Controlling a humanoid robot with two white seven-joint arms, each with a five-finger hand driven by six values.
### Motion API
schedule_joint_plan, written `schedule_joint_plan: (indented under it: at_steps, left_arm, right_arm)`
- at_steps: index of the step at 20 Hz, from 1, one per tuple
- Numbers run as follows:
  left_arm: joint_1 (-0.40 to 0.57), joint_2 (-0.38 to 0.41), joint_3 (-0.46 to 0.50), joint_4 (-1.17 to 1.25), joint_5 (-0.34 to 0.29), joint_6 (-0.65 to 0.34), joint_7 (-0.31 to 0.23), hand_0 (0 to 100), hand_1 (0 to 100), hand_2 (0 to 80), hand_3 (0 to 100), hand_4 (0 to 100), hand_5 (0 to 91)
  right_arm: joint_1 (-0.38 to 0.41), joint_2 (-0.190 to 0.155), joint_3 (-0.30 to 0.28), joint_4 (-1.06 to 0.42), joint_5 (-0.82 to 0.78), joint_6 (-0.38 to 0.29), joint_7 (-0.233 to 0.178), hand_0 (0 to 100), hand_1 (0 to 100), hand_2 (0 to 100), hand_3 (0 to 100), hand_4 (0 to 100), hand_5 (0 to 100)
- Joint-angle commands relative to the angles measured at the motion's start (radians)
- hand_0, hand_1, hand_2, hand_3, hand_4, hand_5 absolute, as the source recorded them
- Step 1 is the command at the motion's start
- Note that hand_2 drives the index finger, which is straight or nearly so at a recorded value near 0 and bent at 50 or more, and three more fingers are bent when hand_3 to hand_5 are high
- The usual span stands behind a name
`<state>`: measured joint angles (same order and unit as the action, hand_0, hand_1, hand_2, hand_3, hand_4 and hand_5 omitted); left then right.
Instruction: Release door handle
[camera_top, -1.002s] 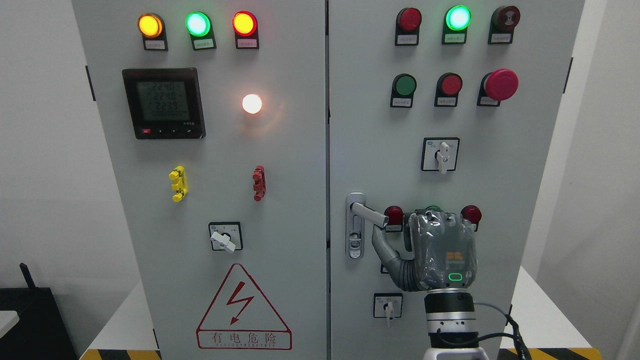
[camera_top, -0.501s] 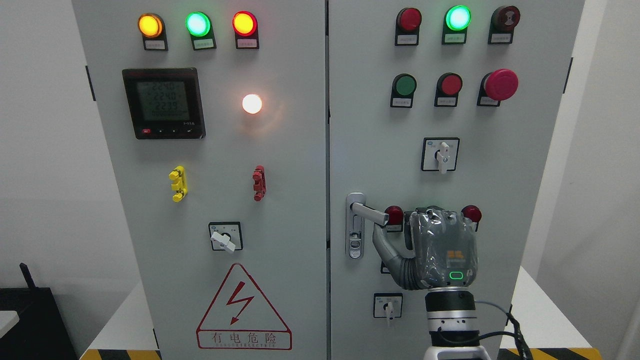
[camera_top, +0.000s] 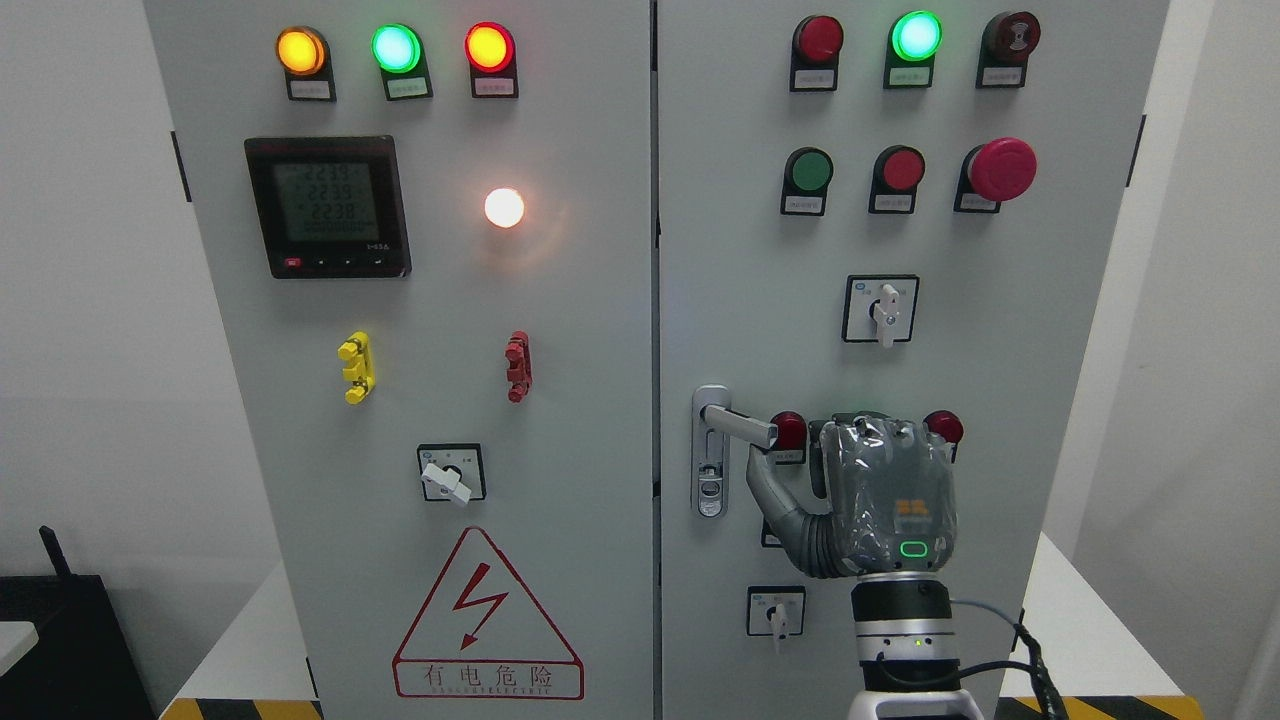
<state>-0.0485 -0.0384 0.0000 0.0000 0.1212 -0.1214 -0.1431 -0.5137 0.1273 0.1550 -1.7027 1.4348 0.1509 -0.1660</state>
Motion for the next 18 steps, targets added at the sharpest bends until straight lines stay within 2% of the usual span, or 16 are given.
schedule_joint_plan:
  at_steps: [1, 10, 15, 18]
  left_arm:
    - [-0.001, 0.000, 0.011, 0.017, 0.000, -0.001, 0.000, 12, 39, 0.0, 0, 0, 0.0]
    - [0.001, 0.000, 0.011, 0.017, 0.000, 0.000, 0.000, 12, 39, 0.0, 0, 0, 0.0]
    - [-0.001, 0.000, 0.011, 0.017, 0.000, 0.000, 0.000, 12, 39, 0.0, 0, 0, 0.0]
    - [-0.001, 0.000, 0.011, 0.017, 0.000, 0.000, 0.000, 12, 39, 0.0, 0, 0, 0.0]
  right_arm:
    - [0.000, -0.001, 0.000, 0.000, -0.001, -0.001, 0.000, 46, 22, 100, 100, 93, 95]
    - [0.000, -0.003, 0.001, 0.000, -0.001, -0.002, 0.000, 46, 22, 100, 100, 93, 95]
    - [0.023, -0.003, 0.004, -0.018, -0.002, -0.010, -0.007, 46, 22, 100, 100, 93, 95]
    - [0.064, -0.006, 0.006, -0.054, -0.001, -0.017, -0.012, 46, 22, 100, 100, 93, 95]
